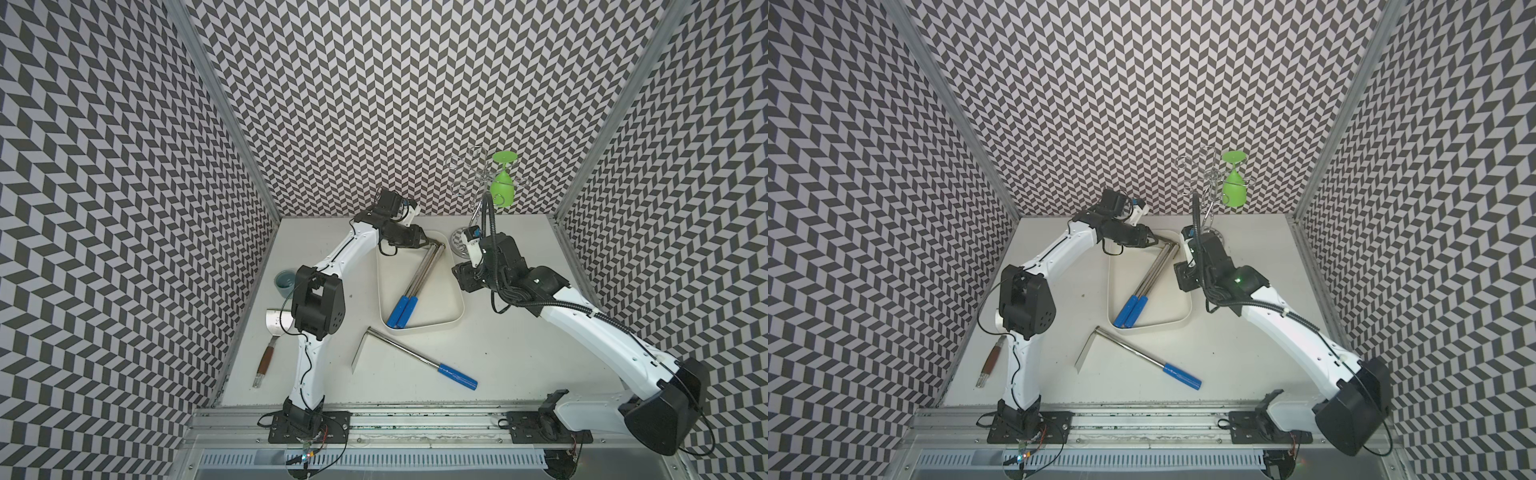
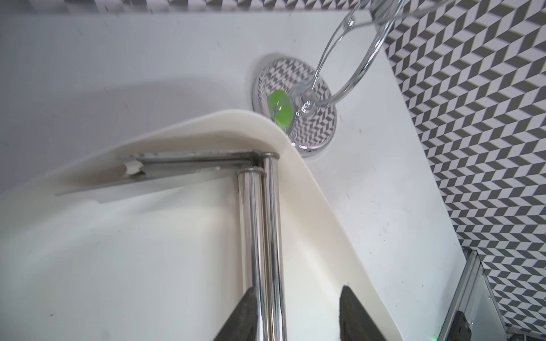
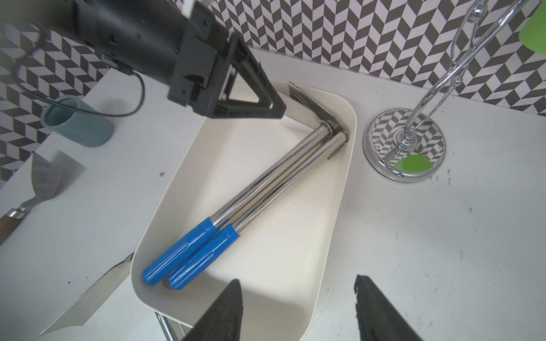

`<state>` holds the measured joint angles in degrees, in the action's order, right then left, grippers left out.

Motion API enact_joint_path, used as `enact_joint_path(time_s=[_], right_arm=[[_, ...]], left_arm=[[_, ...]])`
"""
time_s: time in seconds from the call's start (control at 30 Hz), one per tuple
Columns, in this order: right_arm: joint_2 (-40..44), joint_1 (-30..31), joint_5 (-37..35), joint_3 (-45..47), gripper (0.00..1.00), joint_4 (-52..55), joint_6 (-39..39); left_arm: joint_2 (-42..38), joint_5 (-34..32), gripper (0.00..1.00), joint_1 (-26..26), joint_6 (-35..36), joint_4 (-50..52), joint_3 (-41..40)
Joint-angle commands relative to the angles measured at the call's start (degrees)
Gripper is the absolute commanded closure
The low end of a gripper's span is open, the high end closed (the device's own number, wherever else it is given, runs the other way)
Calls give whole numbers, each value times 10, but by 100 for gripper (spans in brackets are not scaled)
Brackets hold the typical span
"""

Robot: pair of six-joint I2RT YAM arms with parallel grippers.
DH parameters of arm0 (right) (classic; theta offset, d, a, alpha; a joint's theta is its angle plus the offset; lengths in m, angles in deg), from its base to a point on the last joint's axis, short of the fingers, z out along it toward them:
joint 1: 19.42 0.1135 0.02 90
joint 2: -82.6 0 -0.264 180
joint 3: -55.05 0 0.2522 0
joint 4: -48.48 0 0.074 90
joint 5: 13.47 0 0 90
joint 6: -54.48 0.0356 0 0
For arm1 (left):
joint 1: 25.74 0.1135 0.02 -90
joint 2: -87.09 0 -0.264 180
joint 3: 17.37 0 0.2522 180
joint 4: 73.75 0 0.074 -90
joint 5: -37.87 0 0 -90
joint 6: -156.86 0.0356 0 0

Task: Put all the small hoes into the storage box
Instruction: Place the hoe in the storage box, then pick up the hoe from the center of the board.

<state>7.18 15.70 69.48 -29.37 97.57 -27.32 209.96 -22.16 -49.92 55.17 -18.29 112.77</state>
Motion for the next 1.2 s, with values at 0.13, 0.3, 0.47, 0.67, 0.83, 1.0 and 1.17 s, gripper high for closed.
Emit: enact_joint_path(time_s=[0.13, 0.3, 0.47, 0.67, 0.83, 1.0, 1.17], right_arm=[[-2, 2, 24, -6, 39, -30, 12], [1, 3, 51, -3, 40, -32, 20], [6, 44, 64, 17, 40, -33, 20], [5, 61, 106, 45, 42, -37, 15], [-5, 100, 93, 71, 42, -39, 8], [-37, 175, 46, 98, 42, -26, 24], [-48, 241, -4, 136, 39, -33, 37]], left_arm=[[-80, -79, 54, 10, 2, -22, -13], [-158, -124, 54, 25, -10, -50, -89], [-266, -170, 53, 43, -34, -70, -197], [-401, -192, 50, 79, -63, -100, -342], [-467, -201, 48, 121, -65, -107, -418], [-496, -200, 46, 161, -52, -110, -458], [-508, -198, 46, 160, -43, -99, -473]])
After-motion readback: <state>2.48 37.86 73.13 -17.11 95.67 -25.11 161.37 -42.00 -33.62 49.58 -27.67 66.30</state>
